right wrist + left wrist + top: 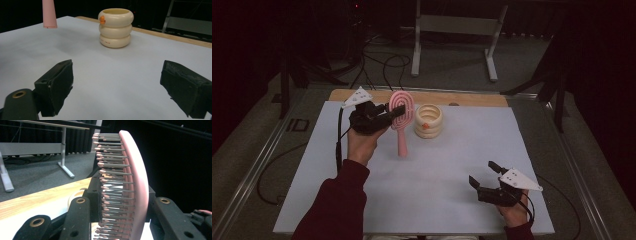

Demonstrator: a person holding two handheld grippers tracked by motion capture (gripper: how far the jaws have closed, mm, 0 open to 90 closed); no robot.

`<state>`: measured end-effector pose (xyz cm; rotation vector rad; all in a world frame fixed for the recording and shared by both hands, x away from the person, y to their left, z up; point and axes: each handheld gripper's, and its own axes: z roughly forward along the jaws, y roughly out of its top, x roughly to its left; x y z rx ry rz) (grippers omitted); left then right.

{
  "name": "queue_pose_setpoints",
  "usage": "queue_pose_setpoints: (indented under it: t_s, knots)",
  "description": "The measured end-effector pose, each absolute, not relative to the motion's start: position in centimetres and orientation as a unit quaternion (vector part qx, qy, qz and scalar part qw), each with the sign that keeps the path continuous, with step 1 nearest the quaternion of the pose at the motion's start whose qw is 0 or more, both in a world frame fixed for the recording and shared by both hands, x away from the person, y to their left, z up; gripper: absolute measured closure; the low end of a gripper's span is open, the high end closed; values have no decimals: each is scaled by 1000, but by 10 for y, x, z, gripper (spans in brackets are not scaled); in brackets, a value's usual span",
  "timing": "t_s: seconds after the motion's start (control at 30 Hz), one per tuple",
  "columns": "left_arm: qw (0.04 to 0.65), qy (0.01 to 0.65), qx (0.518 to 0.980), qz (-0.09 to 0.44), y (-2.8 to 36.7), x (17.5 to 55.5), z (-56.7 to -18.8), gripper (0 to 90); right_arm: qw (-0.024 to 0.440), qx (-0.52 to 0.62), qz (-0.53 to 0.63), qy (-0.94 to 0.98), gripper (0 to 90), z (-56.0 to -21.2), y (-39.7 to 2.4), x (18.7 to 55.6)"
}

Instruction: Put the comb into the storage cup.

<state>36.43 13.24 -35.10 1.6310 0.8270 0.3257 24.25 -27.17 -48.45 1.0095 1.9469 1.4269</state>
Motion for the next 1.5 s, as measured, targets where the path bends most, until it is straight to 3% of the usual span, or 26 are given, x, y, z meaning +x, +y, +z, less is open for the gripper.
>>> queue_pose_setpoints:
  t_s: [0.43,1.5]
  knots:
    - [574,347,723,165,126,376,-343,649,258,375,529,716,116,-485,-273,239]
    - [579,333,716,202,112,404,-313,649,257,373,534,714,119,-487,-273,237]
